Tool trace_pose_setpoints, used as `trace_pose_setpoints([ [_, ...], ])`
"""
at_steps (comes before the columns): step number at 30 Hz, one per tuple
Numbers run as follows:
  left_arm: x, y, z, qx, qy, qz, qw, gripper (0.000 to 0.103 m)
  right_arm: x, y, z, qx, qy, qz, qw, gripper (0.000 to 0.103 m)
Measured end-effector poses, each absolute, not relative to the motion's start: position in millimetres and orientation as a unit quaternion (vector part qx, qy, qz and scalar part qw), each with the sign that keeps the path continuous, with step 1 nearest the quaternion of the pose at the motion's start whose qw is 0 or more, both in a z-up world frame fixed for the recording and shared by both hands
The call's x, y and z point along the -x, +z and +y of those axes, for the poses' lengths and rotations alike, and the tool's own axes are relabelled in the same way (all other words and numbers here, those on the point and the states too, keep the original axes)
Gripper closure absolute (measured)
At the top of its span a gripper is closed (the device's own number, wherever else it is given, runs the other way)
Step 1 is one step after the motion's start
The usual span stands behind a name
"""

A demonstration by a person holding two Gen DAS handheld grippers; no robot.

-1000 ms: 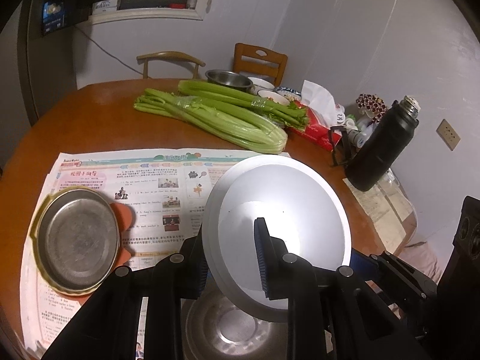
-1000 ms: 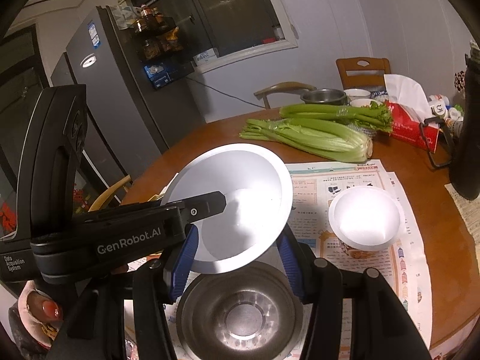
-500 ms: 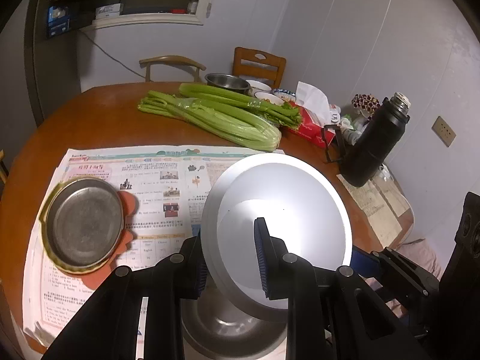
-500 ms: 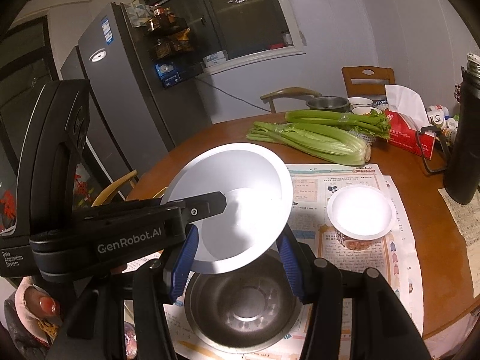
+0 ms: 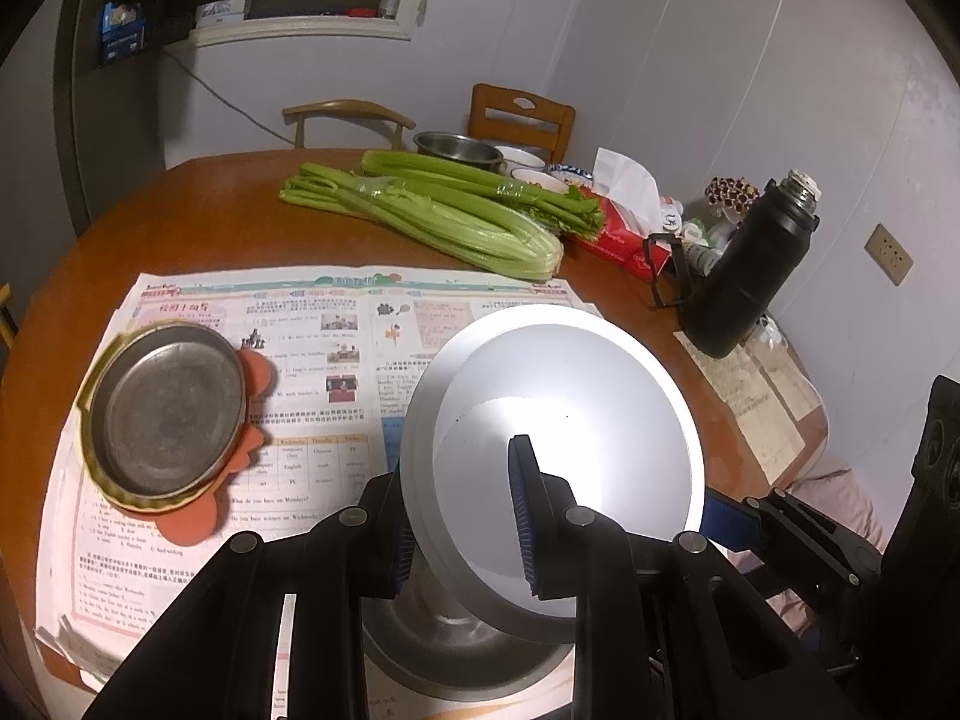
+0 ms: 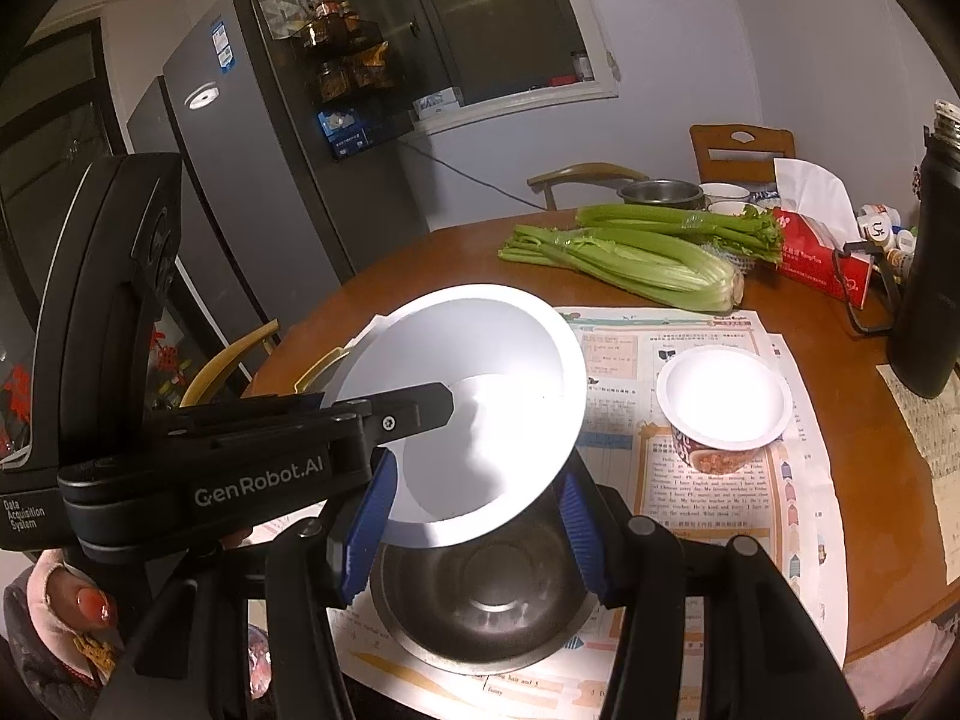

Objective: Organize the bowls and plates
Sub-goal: 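Hold the white bowl with the left tool above the steel bowl and lower it, then lower the white bowl into the steel bowl and open the left tool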

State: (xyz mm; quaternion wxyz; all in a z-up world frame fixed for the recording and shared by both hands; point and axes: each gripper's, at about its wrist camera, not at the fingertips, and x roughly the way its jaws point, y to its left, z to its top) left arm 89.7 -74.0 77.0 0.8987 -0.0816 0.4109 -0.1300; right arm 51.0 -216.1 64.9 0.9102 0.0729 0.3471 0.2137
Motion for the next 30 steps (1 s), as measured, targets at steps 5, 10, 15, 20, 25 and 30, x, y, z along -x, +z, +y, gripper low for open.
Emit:
trace_pose_setpoints([
  [5,-88,70,-74,0.084,-0.13,0.419,0.895,0.076,-49,59,-216,-0.07,0.216,0.356,0.907,0.049],
  [10,-86,61,-74,0.086,-0.13,0.428,0.89,0.075,-46,53,-215,-0.066,0.218,0.363,0.903,0.049],
  [15,-85,52,-73,0.087,-0.129,0.436,0.886,0.075,-45,46,-213,-0.06,0.22,0.372,0.9,0.049],
  [20,-86,40,-71,0.091,-0.127,0.448,0.881,0.075,-45,37,-210,-0.055,0.222,0.383,0.895,0.049],
  [25,-86,30,-69,0.092,-0.124,0.457,0.876,0.075,-45,28,-208,-0.05,0.224,0.392,0.891,0.048],
  [30,-88,20,-69,0.092,-0.119,0.465,0.873,0.075,-48,19,-206,-0.045,0.224,0.403,0.886,0.049],
])
